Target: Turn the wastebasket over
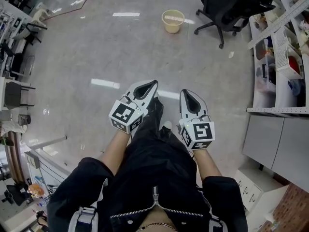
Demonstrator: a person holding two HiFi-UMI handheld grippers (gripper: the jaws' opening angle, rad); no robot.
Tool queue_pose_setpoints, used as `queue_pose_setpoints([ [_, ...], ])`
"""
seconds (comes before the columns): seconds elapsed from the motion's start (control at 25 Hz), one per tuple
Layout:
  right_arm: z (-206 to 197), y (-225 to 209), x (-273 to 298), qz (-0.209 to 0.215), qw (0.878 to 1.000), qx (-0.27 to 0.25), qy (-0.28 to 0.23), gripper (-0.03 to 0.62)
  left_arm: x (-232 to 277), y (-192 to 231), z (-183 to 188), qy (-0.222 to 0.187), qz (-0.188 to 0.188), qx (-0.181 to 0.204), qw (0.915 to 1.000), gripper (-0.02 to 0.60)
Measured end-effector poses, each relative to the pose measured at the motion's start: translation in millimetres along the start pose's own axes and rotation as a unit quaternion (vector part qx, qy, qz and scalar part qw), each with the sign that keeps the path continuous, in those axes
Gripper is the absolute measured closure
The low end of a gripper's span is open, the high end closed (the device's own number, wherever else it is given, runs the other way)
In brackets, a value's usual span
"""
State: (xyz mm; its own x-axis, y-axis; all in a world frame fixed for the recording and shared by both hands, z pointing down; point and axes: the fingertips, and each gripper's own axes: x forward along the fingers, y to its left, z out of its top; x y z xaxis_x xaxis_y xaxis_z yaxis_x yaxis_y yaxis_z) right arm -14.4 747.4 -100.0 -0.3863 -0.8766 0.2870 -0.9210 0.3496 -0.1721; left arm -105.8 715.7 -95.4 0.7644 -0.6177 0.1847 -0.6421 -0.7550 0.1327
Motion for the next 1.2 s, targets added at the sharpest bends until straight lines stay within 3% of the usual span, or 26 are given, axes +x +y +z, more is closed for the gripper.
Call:
queue_pose_setpoints([
  [0.48, 41, -52, 105, -0.03, 0.999, -0.009, 0.018, 0.583, 96, 103, 25, -0.015, -0.017, -0.035, 0.9991, 0.577],
  [0.88, 94, -72, 214, -0.067, 0.997, -0.018, 0.014, 0.583, 165, 206, 68, -0.025, -0.058, -0.023, 0.9977, 0.577],
  [1.2, 103, -83, 256, -0.07, 0.997, -0.016, 0.028, 0.583, 195, 248, 83, -0.034, -0.054, -0.036, 0.9973, 0.577],
])
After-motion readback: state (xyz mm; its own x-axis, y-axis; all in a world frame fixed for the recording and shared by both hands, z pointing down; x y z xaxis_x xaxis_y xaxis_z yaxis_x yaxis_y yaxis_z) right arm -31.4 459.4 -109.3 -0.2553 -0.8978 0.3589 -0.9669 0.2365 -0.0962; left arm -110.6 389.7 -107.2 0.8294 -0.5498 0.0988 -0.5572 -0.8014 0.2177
